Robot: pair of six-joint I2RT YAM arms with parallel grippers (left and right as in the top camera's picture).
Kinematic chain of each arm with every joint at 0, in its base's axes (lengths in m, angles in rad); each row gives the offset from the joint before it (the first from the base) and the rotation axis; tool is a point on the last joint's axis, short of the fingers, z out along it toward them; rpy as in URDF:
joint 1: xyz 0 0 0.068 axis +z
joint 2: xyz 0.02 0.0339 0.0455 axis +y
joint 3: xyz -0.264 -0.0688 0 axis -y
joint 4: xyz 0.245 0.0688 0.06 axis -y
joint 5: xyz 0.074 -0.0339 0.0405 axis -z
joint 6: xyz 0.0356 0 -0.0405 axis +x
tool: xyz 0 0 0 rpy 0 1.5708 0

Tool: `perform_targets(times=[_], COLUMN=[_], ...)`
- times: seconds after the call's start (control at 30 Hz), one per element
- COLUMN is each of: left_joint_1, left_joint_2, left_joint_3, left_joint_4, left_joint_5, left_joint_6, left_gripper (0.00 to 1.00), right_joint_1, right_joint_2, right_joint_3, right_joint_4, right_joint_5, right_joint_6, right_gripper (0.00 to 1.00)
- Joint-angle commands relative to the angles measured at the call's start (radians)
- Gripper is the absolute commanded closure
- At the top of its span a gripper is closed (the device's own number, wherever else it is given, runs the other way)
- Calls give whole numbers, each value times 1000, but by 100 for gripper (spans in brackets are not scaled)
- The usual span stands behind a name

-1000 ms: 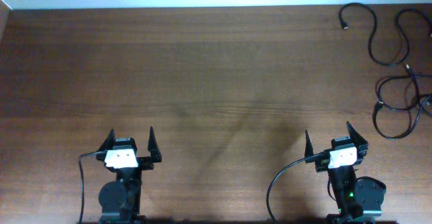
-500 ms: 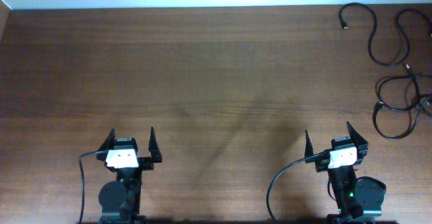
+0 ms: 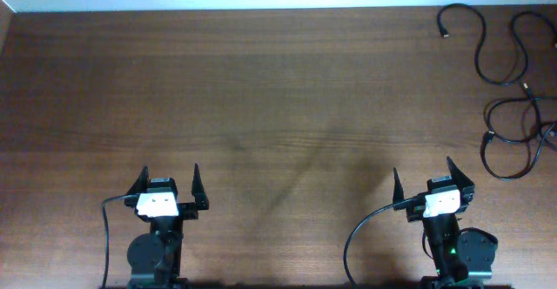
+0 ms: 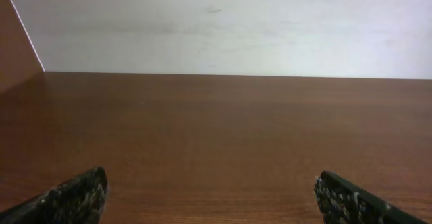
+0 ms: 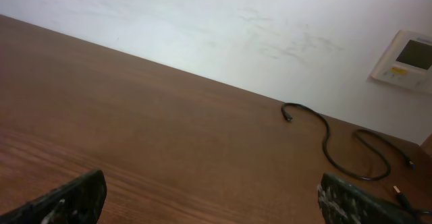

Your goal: Untangle cables

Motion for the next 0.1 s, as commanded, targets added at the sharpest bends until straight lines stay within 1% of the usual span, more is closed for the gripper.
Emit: perform_targets(times=[0.0,0.07], left_joint_1=[5,5], left_joint_2=[-4,-4], left_joint_3=[-4,-4], left_joint_4=[-4,-4], left_joint_5=[14,14], left_joint_6=[16,16], left_gripper=[1,1], right_joint_1=[-3,-3], right_joint_2=[-8,-8], right_joint_3=[-5,-5], right_joint_4=[-5,-5], right_joint_5=[-13,-13], right_joint_6=[14,14], right_gripper=[1,1])
